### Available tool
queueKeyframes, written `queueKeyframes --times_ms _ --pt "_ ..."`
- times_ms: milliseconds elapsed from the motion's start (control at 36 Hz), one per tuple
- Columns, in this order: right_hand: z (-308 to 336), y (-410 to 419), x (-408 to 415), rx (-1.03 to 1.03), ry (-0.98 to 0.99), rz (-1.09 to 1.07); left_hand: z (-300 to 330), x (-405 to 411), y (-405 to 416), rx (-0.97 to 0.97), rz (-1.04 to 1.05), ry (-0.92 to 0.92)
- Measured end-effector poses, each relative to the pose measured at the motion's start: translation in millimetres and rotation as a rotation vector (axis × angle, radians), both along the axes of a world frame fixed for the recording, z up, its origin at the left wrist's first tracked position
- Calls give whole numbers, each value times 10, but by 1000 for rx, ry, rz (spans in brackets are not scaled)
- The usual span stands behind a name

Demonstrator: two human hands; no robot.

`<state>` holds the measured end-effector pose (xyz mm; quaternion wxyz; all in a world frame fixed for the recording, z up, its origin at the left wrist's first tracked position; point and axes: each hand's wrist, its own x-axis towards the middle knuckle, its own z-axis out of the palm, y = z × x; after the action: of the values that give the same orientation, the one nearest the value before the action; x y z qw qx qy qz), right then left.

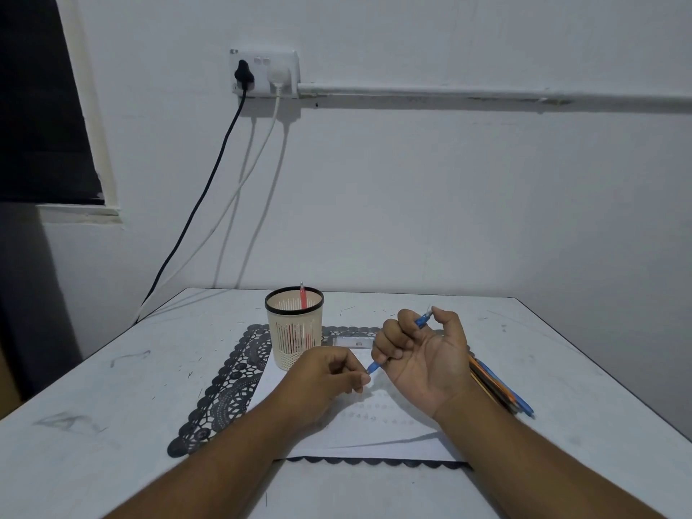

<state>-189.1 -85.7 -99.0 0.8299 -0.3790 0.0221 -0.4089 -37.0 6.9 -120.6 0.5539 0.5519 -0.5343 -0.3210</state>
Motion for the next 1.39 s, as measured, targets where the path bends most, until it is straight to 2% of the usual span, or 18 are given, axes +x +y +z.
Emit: queueKeyframes --times_ms 528,750,1389 --pt "5 -11 -7 -34 2 16 12 -17 3 -15 -30 25" --pt "-1 -12 -9 -59 17 22 -16 -10 -16 -13 -30 89" --pt "40 22 -30 16 -10 13 -46 -2 -37 -5 -68 217"
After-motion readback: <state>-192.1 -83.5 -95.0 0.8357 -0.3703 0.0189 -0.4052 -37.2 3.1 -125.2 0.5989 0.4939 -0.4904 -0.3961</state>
